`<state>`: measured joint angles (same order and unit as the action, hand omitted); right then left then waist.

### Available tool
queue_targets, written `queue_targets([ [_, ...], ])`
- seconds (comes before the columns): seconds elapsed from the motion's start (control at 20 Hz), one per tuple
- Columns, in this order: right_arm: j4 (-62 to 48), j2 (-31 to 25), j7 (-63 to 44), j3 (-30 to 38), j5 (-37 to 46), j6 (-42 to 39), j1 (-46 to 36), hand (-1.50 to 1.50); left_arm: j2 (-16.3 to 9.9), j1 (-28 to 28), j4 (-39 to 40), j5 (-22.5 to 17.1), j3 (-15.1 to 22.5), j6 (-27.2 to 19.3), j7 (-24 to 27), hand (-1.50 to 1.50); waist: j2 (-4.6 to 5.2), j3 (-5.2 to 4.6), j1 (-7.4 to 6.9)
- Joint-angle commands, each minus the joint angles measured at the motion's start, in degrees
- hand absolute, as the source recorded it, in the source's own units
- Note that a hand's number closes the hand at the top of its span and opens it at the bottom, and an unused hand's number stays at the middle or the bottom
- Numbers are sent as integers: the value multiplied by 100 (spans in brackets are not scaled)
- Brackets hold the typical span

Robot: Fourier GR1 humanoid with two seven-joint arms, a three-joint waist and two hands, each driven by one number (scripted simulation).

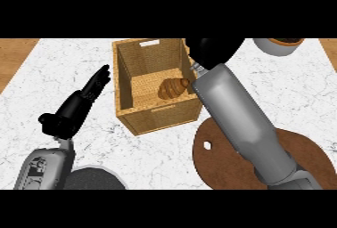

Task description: Pick the croissant from the cutting board and place it in the basket

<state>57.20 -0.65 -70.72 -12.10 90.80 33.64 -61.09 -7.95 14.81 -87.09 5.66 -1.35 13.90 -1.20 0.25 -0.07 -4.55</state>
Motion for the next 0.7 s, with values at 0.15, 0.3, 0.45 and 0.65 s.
queue_targets([
  [0.15, 13, 62, -1448, -190, 92, 703, 48, -150, -130, 54, -77, -139, -184, 70, 0, 0, 12, 3, -8],
  [0.3, 130, 62, -1448, -150, 58, 886, -331, -150, -200, 97, -9, -133, -175, 147, -74, 0, 24, 2, -29],
  [0.45, 407, 62, -1448, 119, 207, 978, -392, -150, -66, -23, -34, -87, -133, 18, -39, 0, -13, 3, 38],
  [0.65, 1038, 62, -1448, 437, 92, 1285, -73, -150, -71, 17, 49, -36, -157, -35, -13, 0, -51, 10, 132],
])
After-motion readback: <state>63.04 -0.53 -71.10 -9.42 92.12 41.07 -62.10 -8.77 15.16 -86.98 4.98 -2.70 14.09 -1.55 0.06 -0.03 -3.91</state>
